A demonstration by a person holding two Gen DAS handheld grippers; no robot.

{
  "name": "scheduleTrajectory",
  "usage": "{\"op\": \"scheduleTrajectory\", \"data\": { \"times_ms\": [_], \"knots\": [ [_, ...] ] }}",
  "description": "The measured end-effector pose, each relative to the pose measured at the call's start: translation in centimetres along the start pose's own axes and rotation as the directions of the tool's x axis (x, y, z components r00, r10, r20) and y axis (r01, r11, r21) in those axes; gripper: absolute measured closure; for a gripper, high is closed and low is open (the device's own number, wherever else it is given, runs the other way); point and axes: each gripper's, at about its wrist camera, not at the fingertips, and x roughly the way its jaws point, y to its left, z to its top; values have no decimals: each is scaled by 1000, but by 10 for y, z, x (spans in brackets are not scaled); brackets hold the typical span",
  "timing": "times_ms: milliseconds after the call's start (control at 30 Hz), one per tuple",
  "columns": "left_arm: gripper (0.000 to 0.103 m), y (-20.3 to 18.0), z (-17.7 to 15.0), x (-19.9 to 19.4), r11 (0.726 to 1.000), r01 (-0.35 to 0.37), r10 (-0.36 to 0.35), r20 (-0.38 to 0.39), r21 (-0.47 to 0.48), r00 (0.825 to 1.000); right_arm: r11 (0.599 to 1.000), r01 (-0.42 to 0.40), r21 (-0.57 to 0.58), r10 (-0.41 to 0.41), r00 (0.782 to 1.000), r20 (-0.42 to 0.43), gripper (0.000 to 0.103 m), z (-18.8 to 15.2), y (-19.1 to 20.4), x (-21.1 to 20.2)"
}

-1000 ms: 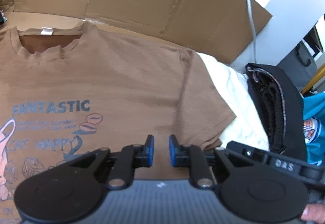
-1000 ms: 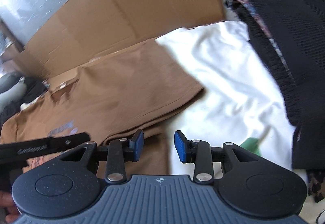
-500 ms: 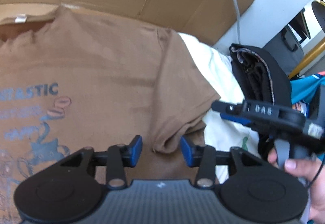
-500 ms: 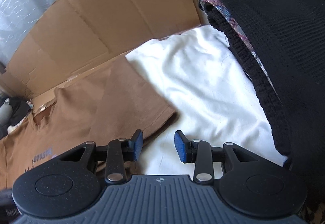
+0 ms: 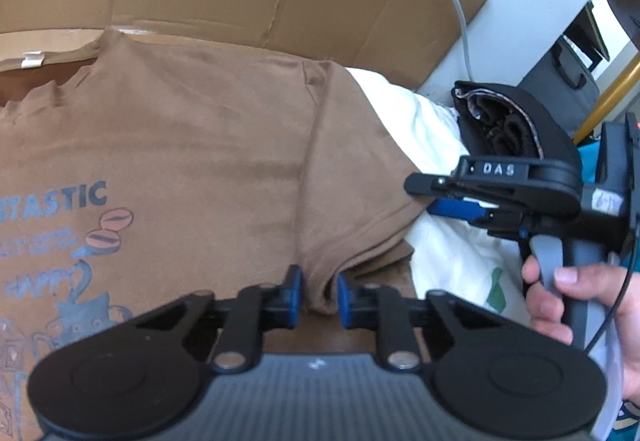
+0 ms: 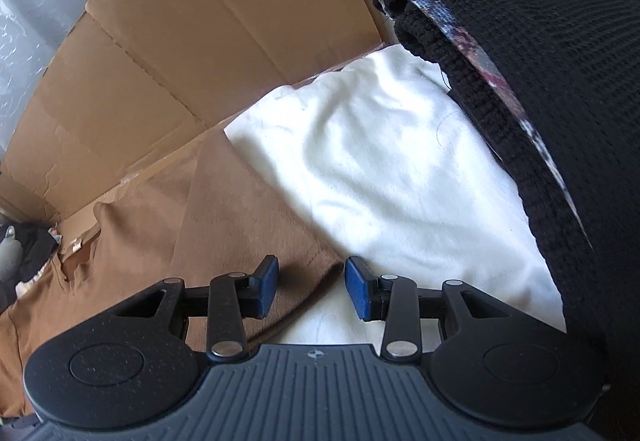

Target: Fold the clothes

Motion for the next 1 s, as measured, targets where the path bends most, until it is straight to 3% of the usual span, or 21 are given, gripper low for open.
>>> {"op": "scheduleTrajectory", "data": {
  "times_ms": [67, 133, 233, 533, 667, 733, 767, 1000],
  "knots": [
    [92, 1, 0, -1, 1000, 10, -10, -8, -12, 1000, 1000, -2, -3, 2, 1000, 1, 69, 2, 0, 1],
    [94, 2, -2, -4, 999, 26, -27, -19, -45, 999, 999, -1, -45, 1, 1000, 0, 96, 4, 3, 1],
    [96, -1, -4, -10, 998, 38, -39, -19, -51, 999, 996, -8, -94, 10, 1000, 25, 100, 11, 7, -4],
    [96, -6, -11, -9, 998, 20, -22, -44, -63, 999, 987, -30, -155, 50, 991, 128, 98, 38, 25, -22],
    [91, -2, -13, -11, 998, 9, -14, -73, -58, 997, 997, -19, -76, 24, 997, 70, 91, 37, 12, -16],
    [90, -2, -14, -17, 999, 6, -8, -65, -35, 998, 999, -22, -49, 25, 997, 68, 72, 31, 3, -20],
    [90, -2, -15, -21, 1000, 5, -6, -60, -22, 998, 999, -22, -40, 24, 997, 67, 69, 27, 0, -21],
    [90, 3, -7, -36, 1000, -19, 18, -23, -13, 1000, 999, -22, -24, 22, 999, 25, 69, 8, -6, -14]
  ]
}}
